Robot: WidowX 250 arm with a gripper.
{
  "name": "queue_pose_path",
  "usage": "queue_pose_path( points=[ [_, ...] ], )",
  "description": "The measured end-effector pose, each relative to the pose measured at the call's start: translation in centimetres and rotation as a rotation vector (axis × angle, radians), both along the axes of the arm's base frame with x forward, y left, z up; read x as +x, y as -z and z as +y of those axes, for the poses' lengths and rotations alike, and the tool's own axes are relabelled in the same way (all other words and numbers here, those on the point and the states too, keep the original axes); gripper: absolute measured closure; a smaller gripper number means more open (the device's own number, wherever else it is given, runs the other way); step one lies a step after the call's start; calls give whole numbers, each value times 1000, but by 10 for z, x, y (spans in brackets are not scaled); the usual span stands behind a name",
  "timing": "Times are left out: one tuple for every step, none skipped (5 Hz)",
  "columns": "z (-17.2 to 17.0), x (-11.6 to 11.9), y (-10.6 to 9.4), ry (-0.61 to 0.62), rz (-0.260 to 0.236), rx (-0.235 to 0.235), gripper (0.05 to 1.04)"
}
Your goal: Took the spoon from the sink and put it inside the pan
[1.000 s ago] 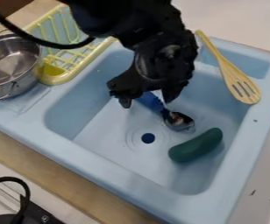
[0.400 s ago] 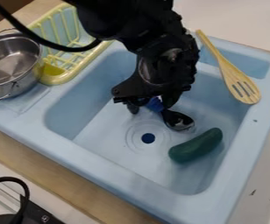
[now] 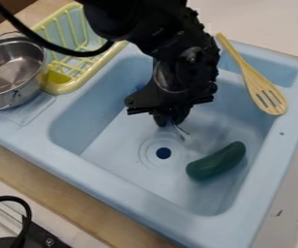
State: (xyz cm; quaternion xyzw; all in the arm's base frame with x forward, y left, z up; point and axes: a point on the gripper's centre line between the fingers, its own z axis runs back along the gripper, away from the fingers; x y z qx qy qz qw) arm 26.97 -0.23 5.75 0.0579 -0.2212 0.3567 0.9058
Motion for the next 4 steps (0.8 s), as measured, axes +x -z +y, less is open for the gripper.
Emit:
queue_pose_path(
  points=[
    [6, -8, -20, -15, -14, -4, 977],
    [12, -14, -40, -39, -48, -4, 987],
    [17, -23, -60, -42, -80, -24, 987],
    [24, -37, -78, -82, -83, -42, 987]
  ],
)
